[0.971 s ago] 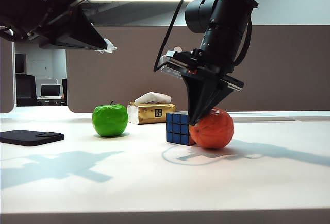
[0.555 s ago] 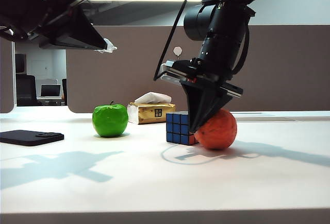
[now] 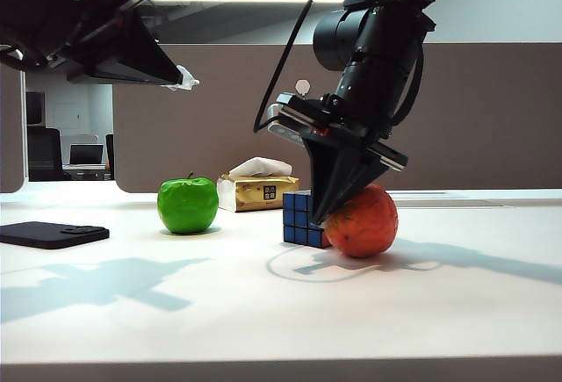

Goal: Move all the fruits on the tabletop near the face of the Rubik's cube that has the color most similar to each fruit.

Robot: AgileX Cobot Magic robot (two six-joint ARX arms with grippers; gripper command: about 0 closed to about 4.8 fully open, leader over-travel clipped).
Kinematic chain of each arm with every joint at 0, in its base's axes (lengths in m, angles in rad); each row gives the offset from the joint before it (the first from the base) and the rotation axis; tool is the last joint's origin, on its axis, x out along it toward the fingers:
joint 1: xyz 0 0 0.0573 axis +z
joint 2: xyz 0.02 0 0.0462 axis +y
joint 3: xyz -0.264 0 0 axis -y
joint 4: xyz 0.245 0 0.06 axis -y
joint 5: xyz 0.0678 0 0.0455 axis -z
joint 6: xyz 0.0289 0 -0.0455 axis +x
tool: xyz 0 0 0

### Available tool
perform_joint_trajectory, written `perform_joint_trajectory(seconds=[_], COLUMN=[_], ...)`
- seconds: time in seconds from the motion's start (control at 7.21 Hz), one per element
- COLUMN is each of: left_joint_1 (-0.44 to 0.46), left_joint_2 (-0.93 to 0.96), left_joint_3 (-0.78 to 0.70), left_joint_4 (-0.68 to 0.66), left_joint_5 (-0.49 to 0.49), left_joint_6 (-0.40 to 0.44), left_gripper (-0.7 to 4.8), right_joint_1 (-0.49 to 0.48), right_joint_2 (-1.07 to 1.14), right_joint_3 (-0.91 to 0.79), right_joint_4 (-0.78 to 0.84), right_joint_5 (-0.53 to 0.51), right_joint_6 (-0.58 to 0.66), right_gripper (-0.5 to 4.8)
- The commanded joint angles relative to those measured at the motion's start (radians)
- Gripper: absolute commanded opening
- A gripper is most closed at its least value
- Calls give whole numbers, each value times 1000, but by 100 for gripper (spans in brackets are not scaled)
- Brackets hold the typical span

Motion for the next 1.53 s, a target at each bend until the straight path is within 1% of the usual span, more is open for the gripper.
perform_joint_trajectory(seconds=[0.14,0.28,0.42,0.55,0.97,1.11,1.25,1.39,1.53], left_joint_1=[0,0,0,0,0,0,0,0,0], left_joint_2=[-2,-2,-2,-2,-2,-2,-2,-2,-3], left_joint_3=[4,4,4,4,4,4,4,4,4], left_joint_4=[12,11,10,8,8,8,9,14,14], left_joint_5=[5,5,5,5,5,5,5,5,1], left_joint_6=[-3,-3,-9,-25,-25,-25,-25,-24,-24], left_gripper=[-5,-5,-5,-5,-5,-5,-5,-5,-5], right_joint_1=[2,-4,-8,-8,-8,-8,-8,-9,-9], right_joint_2=[-3,-3,-3,-3,-3,-3,-13,-75,-145], right_joint_3=[2,2,2,2,4,4,5,5,5], right_joint_4=[-19,-9,8,13,56,104,256,399,431], right_joint_5=[88,142,141,123,56,-63,-385,-247,57], right_joint_6=[-2,-7,-7,-7,-7,-6,-3,-4,-35], right_gripper=[-1,-1,-1,-1,-1,-1,-1,-1,-1])
